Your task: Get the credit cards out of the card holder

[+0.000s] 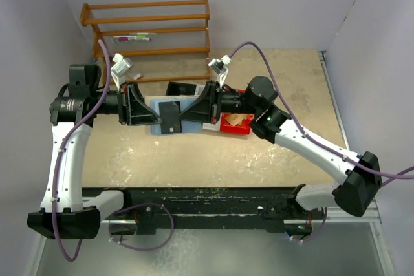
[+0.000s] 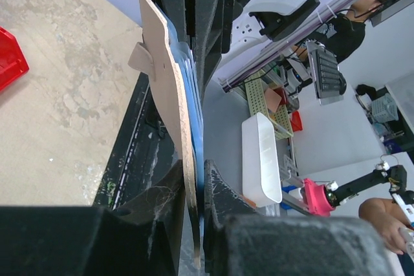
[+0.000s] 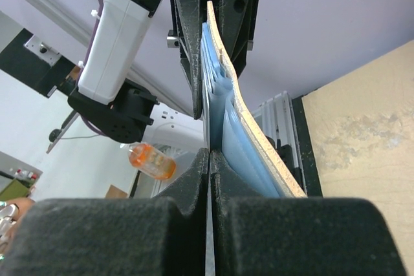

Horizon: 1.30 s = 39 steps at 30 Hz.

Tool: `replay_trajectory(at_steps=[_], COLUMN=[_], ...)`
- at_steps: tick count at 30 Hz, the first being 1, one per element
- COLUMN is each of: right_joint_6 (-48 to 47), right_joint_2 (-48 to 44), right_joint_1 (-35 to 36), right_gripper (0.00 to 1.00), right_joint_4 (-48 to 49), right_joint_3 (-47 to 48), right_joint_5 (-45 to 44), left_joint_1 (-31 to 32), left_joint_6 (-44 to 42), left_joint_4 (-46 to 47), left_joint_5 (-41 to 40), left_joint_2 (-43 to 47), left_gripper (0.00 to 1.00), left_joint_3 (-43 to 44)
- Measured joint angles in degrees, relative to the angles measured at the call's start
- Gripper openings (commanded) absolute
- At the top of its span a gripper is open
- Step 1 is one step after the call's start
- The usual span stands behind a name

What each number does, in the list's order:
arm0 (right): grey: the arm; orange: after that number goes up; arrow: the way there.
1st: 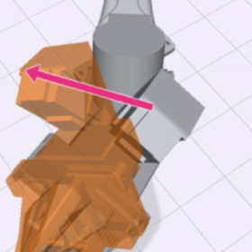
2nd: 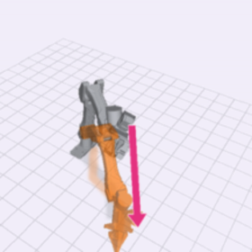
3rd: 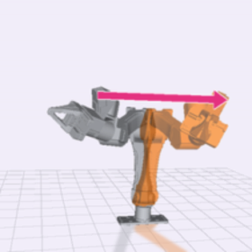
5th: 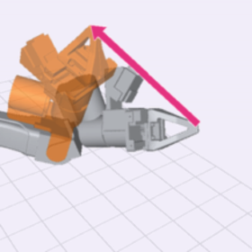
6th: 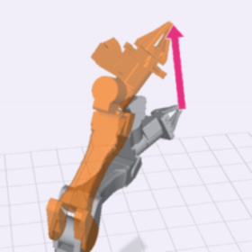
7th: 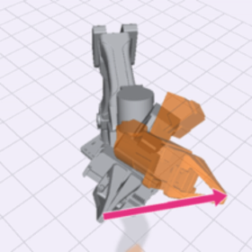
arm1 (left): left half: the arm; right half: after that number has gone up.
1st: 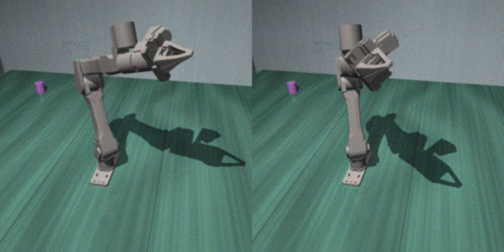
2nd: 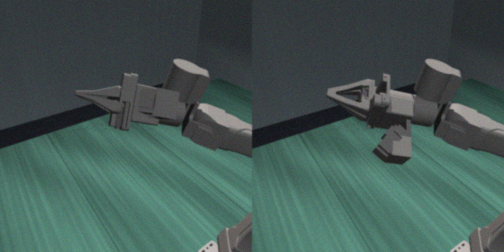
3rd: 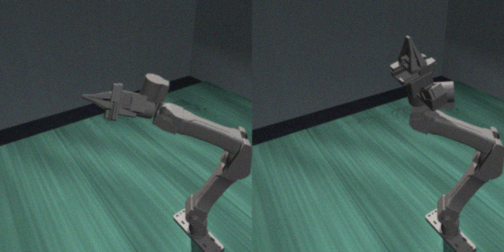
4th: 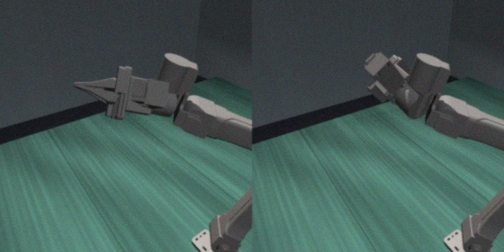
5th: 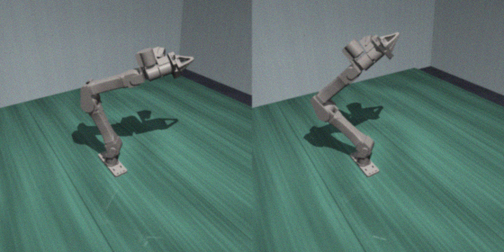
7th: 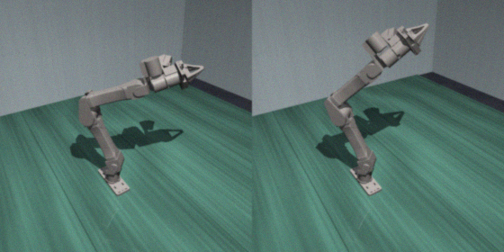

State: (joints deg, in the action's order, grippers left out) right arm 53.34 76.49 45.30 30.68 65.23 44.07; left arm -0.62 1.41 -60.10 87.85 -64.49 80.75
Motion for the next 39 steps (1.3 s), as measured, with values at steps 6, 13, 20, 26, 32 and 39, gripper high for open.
replay_trajectory(at_steps=[6,13,20,26,32,39], right_joint_6=[0.11,2.67,8.15,10.43,11.28,11.19], right_joint_2=[0.00,0.15,2.78,2.14,0.57,0.24], right_joint_1=[0.00,0.00,-0.50,-1.88,-3.43,-3.87], right_gripper=[0.08,0.10,0.00,0.00,0.00,0.00], right_joint_4=[0.26,3.80,10.95,14.34,15.50,15.32], right_joint_3=[-0.11,-1.11,-1.55,-3.87,-5.53,-5.53], right_joint_5=[0.02,0.20,1.81,2.01,2.14,2.16], left_joint_1=[0.00,0.00,0.00,0.00,0.00,0.00], left_joint_6=[1.09,1.92,3.50,4.17,5.44,6.78], left_joint_4=[0.92,1.60,3.17,3.91,5.20,6.67], left_joint_5=[0.02,0.00,0.48,0.35,0.24,0.22], left_joint_2=[0.04,0.07,0.17,0.22,0.22,0.28], left_gripper=[0.06,0.04,0.03,0.01,0.00,0.00], left_joint_3=[-0.02,-0.02,0.00,0.00,0.00,0.00])
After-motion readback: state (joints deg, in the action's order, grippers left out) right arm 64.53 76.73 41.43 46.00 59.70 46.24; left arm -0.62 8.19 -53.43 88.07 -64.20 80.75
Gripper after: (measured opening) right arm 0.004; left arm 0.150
